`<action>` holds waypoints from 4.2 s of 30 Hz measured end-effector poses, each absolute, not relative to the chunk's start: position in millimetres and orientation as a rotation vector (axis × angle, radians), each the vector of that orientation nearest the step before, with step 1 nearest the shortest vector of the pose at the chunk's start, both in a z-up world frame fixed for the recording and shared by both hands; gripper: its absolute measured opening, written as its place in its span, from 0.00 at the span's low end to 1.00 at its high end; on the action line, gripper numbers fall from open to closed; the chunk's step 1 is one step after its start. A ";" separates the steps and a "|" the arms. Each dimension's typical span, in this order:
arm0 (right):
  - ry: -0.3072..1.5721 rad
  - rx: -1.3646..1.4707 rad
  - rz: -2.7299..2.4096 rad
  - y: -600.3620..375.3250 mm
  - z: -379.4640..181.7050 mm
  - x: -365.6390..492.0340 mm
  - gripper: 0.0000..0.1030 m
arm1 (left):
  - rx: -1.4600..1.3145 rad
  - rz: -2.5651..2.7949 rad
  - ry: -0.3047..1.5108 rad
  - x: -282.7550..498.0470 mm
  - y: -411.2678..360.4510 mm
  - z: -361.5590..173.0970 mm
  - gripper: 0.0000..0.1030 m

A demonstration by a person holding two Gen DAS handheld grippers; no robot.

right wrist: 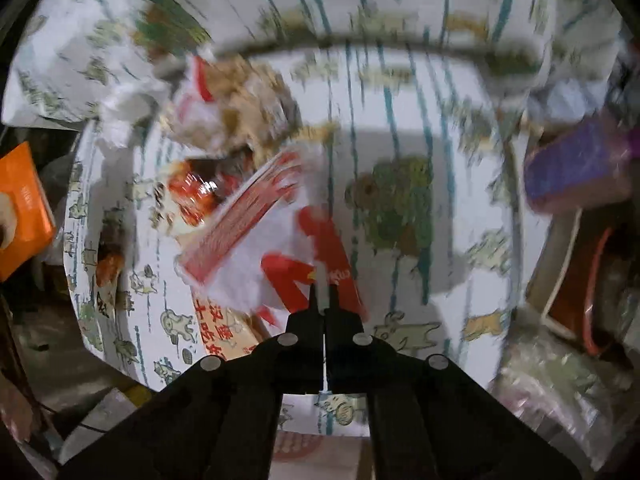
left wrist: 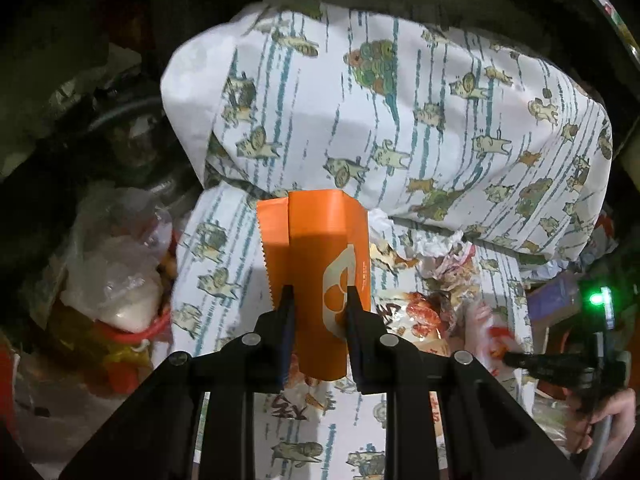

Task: Collect trash
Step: 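Grasp the orange box with the left tool while the right tool grasps the red-and-white paper bag, then carry the orange box and paper bag over the wastebasket and open both tools, then move both tools back over the stool toward the tan snack wrapper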

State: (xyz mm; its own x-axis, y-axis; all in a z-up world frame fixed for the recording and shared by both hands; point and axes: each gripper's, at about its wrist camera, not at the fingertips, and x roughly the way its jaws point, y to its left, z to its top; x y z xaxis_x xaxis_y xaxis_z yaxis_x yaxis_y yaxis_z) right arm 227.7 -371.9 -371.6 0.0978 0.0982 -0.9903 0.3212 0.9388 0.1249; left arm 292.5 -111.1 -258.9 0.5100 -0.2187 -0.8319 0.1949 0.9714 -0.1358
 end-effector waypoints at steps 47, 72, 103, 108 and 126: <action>1.478 0.175 0.028 -234.4 -359.9 45.3 0.00 | 0.019 -0.356 1.472 66.3 -108.4 -345.2 0.24; 1.451 0.213 0.036 -237.9 -362.0 46.2 0.25 | 0.025 -0.254 1.454 78.4 -97.4 -350.1 0.54; 1.035 0.152 -0.004 -243.7 -264.3 36.4 0.37 | 0.023 -0.181 0.834 72.6 -79.4 -170.2 0.71; 0.994 0.117 -0.005 -244.1 -236.9 52.0 0.40 | 0.056 -0.188 0.778 90.5 -88.1 -140.6 0.72; 0.893 0.156 -0.026 -278.0 -206.3 152.3 0.45 | -0.039 -0.166 0.903 200.5 -76.0 -187.9 0.85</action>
